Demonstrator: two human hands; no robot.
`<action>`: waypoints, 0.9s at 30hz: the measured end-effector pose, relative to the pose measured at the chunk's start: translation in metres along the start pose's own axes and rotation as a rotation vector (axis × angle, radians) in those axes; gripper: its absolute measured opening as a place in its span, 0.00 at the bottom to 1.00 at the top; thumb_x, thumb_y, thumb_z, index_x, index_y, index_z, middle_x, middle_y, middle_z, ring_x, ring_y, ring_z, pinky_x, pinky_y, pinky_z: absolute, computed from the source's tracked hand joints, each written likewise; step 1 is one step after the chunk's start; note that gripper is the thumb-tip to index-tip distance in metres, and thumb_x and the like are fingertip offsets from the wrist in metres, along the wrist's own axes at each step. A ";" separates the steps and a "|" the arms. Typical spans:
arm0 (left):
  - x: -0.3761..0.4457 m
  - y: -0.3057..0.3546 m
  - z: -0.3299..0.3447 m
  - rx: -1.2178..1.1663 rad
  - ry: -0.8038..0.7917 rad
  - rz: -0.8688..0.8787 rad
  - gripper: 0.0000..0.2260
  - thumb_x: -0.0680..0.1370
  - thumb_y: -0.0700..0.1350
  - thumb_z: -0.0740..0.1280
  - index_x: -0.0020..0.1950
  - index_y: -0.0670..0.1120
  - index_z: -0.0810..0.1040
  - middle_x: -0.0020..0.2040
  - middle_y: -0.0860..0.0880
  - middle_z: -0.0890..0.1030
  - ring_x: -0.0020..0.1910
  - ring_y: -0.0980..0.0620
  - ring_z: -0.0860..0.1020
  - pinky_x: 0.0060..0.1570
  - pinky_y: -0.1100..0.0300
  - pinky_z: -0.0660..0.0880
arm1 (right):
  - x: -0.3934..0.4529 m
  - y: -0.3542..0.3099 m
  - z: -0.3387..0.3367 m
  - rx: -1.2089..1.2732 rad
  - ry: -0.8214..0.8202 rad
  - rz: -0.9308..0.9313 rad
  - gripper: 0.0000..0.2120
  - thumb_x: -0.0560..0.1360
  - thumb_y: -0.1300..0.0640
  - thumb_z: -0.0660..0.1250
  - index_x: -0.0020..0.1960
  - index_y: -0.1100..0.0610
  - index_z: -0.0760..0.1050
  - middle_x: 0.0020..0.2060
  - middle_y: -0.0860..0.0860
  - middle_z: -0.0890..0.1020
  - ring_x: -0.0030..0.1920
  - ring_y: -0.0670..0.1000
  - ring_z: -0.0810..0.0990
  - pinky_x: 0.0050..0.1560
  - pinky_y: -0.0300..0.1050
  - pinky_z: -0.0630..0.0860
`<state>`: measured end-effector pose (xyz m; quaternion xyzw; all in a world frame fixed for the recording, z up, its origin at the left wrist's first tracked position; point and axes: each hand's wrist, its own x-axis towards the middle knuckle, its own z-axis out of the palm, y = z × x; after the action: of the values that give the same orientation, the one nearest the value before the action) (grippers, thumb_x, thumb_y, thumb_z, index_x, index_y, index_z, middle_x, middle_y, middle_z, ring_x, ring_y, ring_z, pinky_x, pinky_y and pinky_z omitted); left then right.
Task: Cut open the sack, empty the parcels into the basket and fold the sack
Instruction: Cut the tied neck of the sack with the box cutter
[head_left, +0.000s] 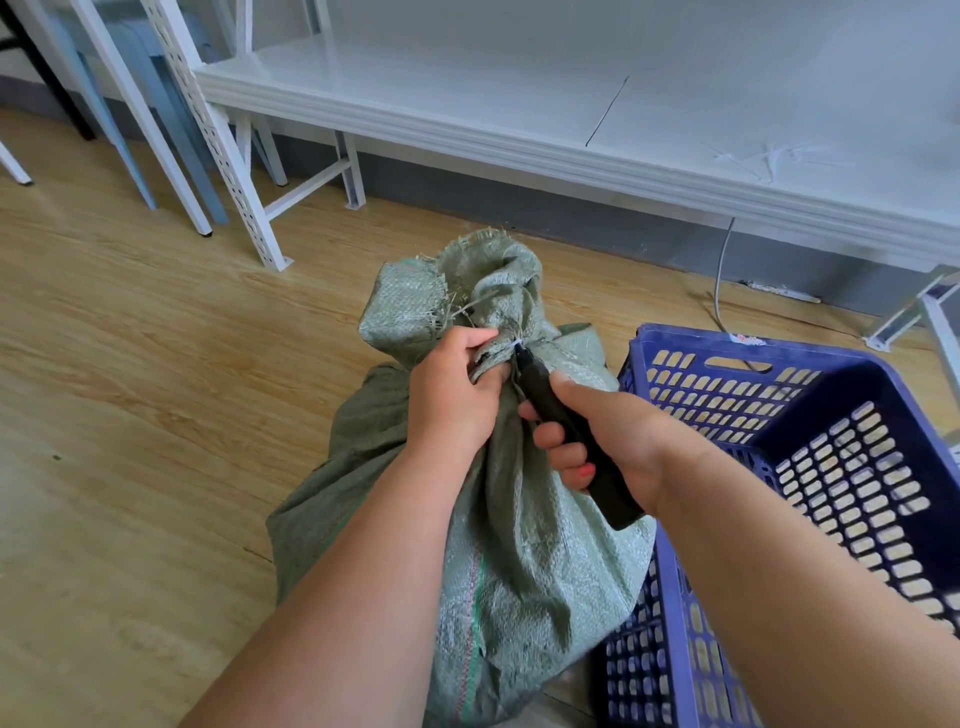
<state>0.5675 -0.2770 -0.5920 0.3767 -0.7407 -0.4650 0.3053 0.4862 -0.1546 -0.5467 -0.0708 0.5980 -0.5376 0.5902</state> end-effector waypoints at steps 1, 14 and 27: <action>0.000 -0.001 0.001 -0.028 -0.019 -0.026 0.15 0.75 0.41 0.71 0.60 0.52 0.77 0.53 0.54 0.82 0.52 0.60 0.80 0.56 0.63 0.74 | 0.000 0.003 0.000 0.018 -0.020 0.004 0.20 0.83 0.45 0.52 0.48 0.59 0.73 0.26 0.49 0.69 0.19 0.44 0.62 0.17 0.34 0.59; 0.000 0.000 -0.004 -0.066 -0.036 -0.146 0.14 0.75 0.41 0.71 0.59 0.53 0.77 0.54 0.56 0.78 0.54 0.59 0.75 0.51 0.67 0.69 | -0.012 -0.046 0.008 -0.188 0.161 -0.289 0.21 0.82 0.43 0.53 0.49 0.59 0.76 0.28 0.50 0.71 0.21 0.46 0.65 0.21 0.36 0.62; 0.003 0.003 -0.011 -0.020 -0.078 0.052 0.22 0.71 0.38 0.72 0.51 0.66 0.75 0.54 0.57 0.82 0.57 0.58 0.79 0.62 0.52 0.75 | 0.026 -0.019 0.006 -0.610 0.631 -0.530 0.04 0.73 0.51 0.70 0.44 0.51 0.79 0.29 0.47 0.76 0.33 0.52 0.74 0.39 0.46 0.73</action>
<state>0.5737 -0.2833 -0.5851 0.3358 -0.7569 -0.4786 0.2919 0.4729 -0.1839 -0.5475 -0.2233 0.8381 -0.4651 0.1771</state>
